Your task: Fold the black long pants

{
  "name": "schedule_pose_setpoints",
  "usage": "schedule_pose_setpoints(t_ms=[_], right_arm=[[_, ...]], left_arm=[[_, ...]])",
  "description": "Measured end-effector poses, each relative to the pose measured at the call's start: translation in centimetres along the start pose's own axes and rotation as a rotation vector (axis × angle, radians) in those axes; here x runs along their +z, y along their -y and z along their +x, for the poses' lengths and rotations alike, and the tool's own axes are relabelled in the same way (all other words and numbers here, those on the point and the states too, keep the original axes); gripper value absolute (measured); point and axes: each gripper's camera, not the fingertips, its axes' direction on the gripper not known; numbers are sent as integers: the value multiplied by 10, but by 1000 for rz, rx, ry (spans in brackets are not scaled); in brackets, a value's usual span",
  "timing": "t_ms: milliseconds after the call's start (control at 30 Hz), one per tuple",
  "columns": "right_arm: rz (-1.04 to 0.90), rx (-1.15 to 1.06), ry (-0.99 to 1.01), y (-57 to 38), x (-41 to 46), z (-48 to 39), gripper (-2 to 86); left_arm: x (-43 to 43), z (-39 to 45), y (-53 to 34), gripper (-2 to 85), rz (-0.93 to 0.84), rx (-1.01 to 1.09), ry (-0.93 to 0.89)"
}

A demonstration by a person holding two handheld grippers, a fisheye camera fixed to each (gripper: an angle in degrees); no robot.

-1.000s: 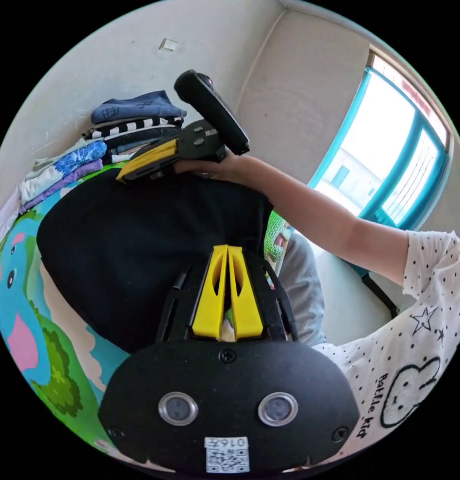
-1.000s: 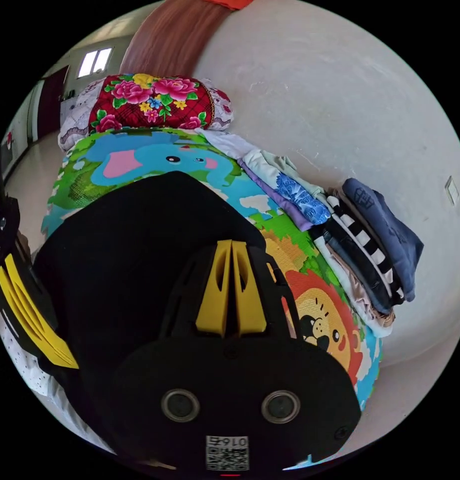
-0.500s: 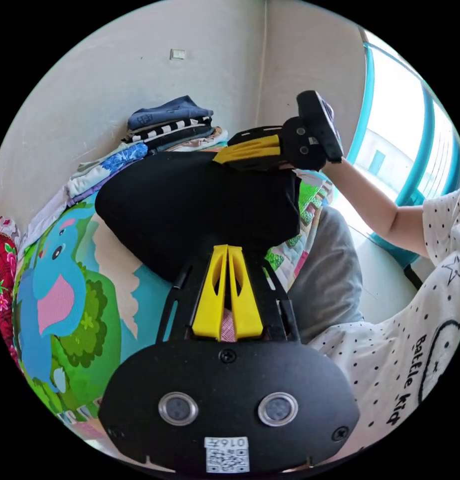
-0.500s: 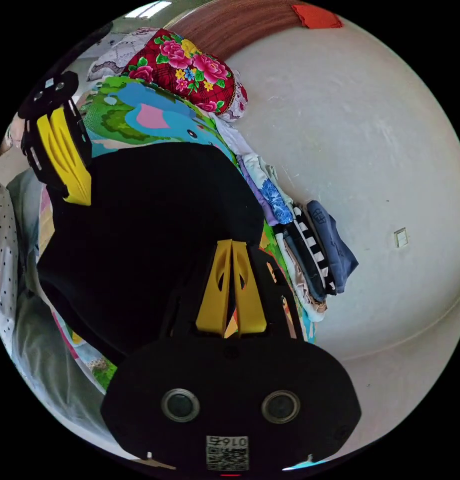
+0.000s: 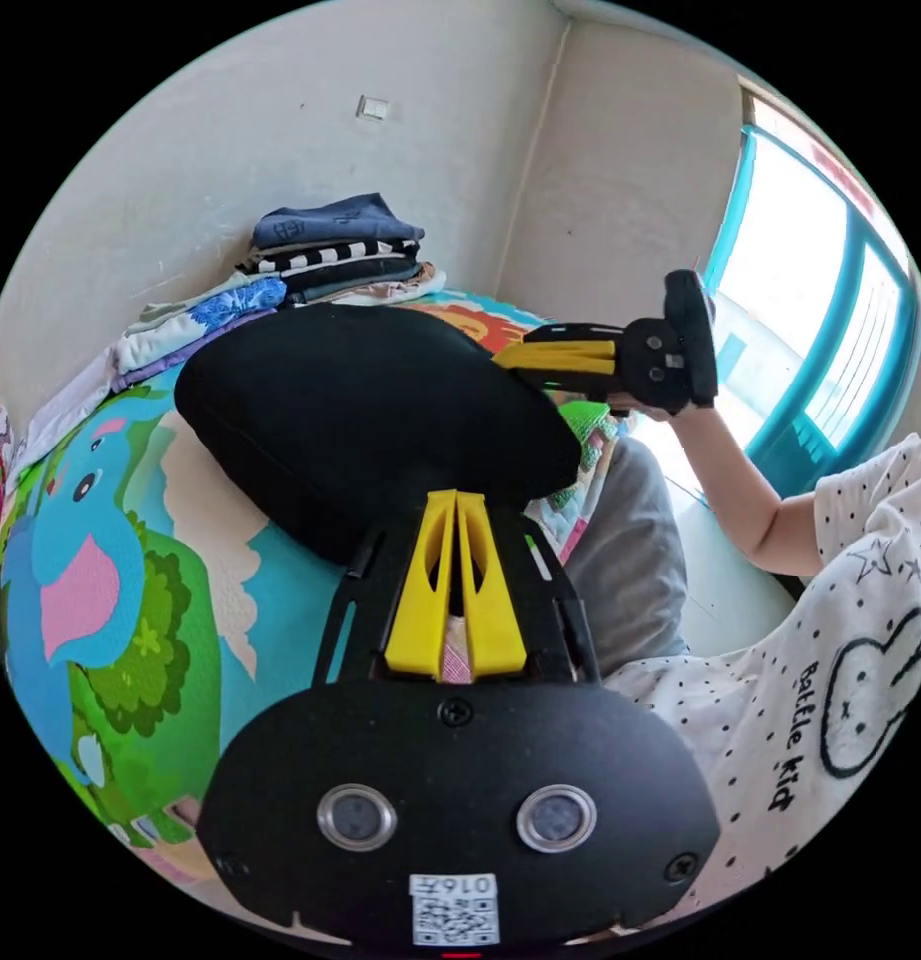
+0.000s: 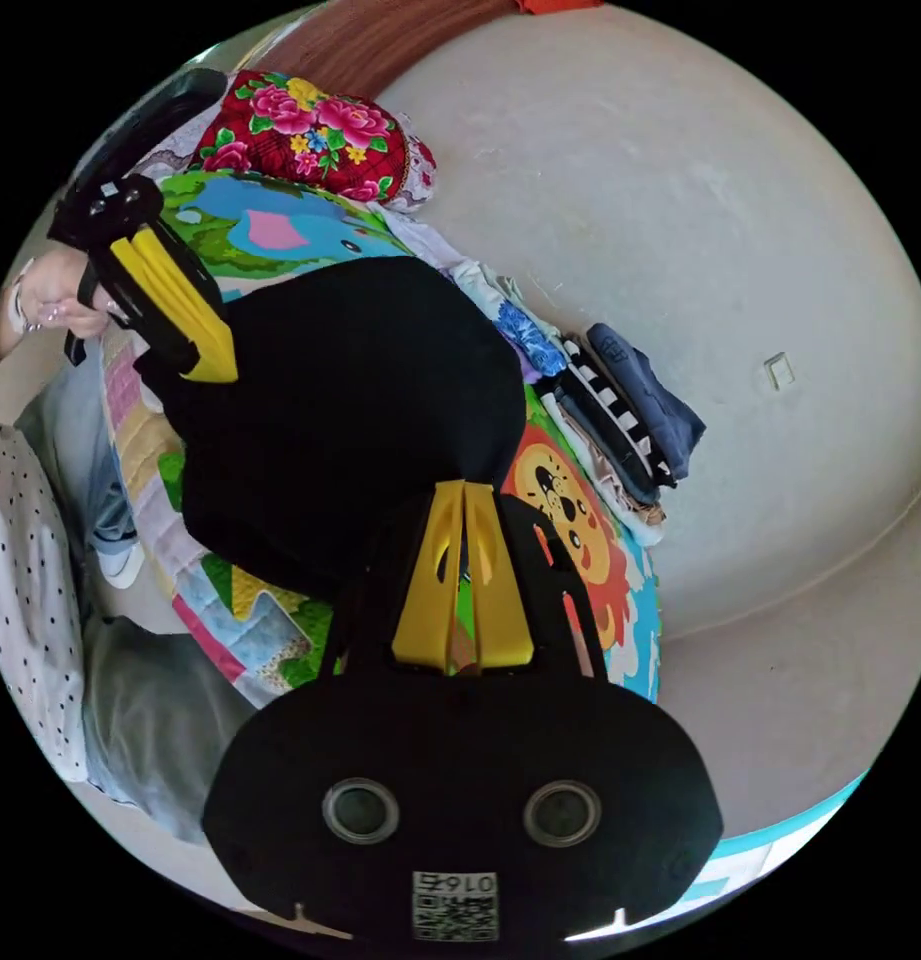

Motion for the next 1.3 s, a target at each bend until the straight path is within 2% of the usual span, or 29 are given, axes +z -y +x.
schedule_pose_setpoints(t_ms=[67,133,200,267,367,467,567,633,733,800,867,1033,1167,1233,1300], right_arm=[[-65,17,-22,-9,-2,7,-4],[-25,39,-30,-19,-13,12,-4],[10,95,-23,-30,-22,19,-2],[68,250,13,-48,-39,37,2],[237,413,106,-80,-74,56,20],[435,455,145,-113,-110,54,60],[562,403,115,-134,-140,39,98],[578,334,122,-140,-153,30,117],[578,247,212,-143,-167,20,144],[583,217,238,-143,-173,12,154],[551,126,210,-134,-176,-8,168],[449,-109,18,-96,-170,-61,195],[353,-269,-68,-66,-153,-96,234],[354,-265,-158,-60,-148,-103,238],[362,-235,-221,-56,-144,-104,236]], left_arm=[[-20,-12,-9,-10,64,-59,75],[-38,-26,-21,-9,114,-105,134],[-46,-48,-35,-9,70,-156,139],[-43,-64,-46,-7,18,-212,122],[-32,-83,-61,0,-30,-257,-11],[-14,-96,-68,7,-40,-269,-197],[6,-109,-69,10,-60,-285,-320],[13,-121,-72,6,-36,-313,-392],[28,-151,-86,1,21,-440,-623],[38,-171,-99,-6,97,-542,-865],[38,-177,-102,-8,164,-558,-961],[25,-174,-91,-9,169,-505,-917],[16,-172,-85,-9,272,-503,-1044],[12,-168,-82,-9,306,-496,-1092],[4,-158,-77,-7,263,-476,-996]])
